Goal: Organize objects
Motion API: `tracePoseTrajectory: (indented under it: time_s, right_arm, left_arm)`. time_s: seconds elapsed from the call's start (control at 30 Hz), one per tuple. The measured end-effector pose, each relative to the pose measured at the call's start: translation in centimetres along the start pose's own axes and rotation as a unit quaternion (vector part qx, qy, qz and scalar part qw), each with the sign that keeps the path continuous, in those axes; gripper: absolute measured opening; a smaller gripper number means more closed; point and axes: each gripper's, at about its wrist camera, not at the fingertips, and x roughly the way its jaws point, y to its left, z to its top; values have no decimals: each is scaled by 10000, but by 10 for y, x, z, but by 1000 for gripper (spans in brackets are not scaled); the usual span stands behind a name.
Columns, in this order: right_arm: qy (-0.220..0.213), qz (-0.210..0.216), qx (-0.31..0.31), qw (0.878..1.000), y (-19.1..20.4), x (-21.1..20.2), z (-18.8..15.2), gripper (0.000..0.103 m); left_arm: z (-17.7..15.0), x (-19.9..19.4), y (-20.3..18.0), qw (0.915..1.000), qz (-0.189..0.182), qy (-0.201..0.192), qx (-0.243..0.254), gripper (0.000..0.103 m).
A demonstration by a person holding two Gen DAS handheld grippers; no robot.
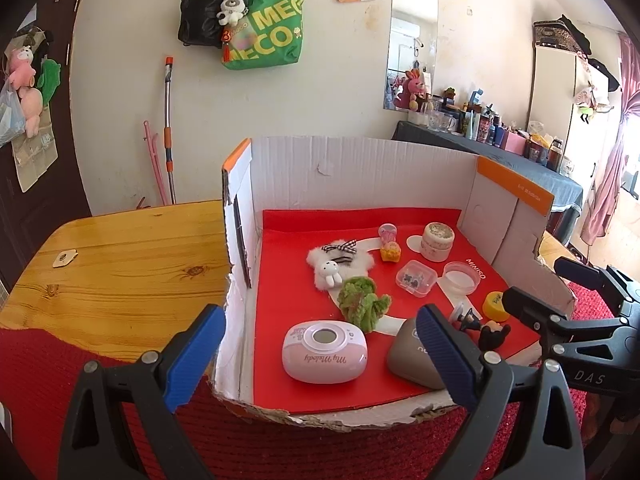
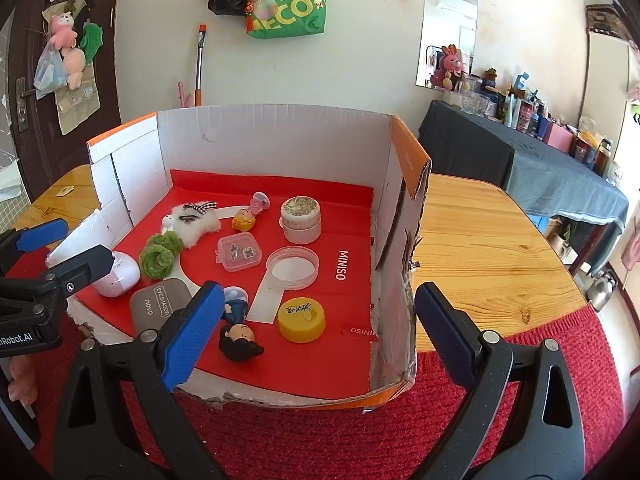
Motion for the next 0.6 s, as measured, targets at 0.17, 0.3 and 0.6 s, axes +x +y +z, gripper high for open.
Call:
tracePoseTrajectory:
  time_s: [0.17, 0.3, 0.6]
  right_arm:
    - [-36, 2, 266, 9996, -10, -2, 0, 99]
    - [10, 102, 490, 9987, -19, -1, -1, 99]
    - [-123, 31, 334, 9994, -12, -5, 0, 99]
  left_arm:
    - [0, 2, -1, 10000, 14, 29, 31, 98]
    - [0, 2, -4, 10000, 53, 41, 60, 98]
    - [0, 2, -4, 10000, 69, 23, 67, 98]
